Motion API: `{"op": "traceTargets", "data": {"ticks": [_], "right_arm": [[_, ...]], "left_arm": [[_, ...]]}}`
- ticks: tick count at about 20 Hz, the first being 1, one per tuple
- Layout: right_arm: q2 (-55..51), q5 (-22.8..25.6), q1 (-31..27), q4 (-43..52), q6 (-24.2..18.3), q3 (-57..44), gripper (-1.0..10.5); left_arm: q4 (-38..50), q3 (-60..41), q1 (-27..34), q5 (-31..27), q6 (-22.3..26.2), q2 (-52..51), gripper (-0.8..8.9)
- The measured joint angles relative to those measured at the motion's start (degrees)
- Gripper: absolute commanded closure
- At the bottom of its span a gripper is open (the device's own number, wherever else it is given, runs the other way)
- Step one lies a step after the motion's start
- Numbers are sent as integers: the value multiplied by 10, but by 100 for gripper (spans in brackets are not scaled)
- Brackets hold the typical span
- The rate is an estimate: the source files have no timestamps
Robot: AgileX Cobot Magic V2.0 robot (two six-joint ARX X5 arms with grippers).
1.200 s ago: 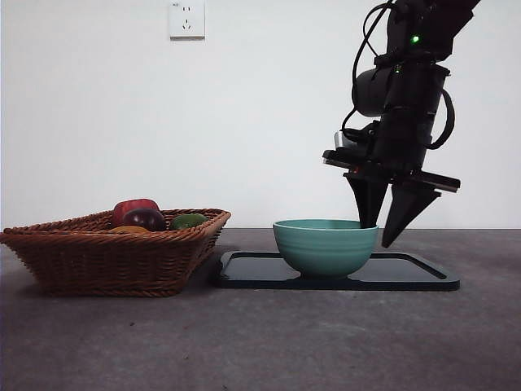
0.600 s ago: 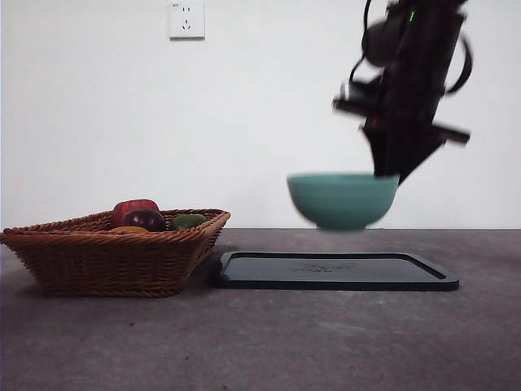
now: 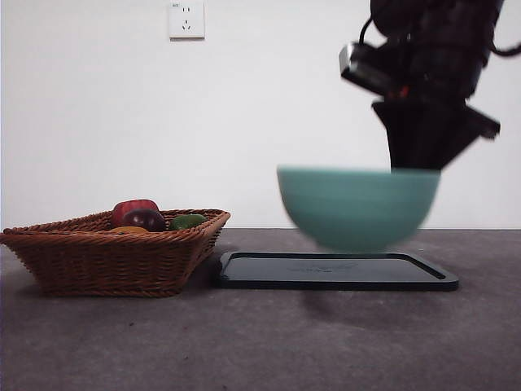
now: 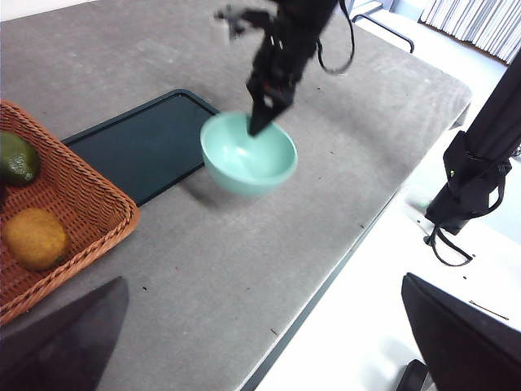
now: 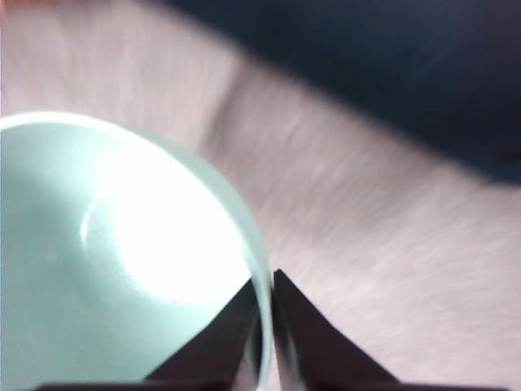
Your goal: Pick up the wifruite, put it on the bowl, pick up the plate, put it on desk
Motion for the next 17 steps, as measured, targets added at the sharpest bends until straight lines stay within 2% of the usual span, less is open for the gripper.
{"op": "traceTargets", "data": {"ticks": [7, 13, 14, 17], "right_arm": [[0, 0, 54, 115, 32, -117, 936], [0, 1, 65, 150, 57, -150, 935], [0, 2, 66, 151, 60, -150, 908], [0, 2, 67, 152, 63, -150, 626]], "left_arm": [[0, 0, 0, 0, 0, 0, 215], [0, 0, 0, 0, 0, 0, 215], [0, 0, 0, 0, 0, 0, 215], [0, 0, 0, 0, 0, 0, 215]]}}
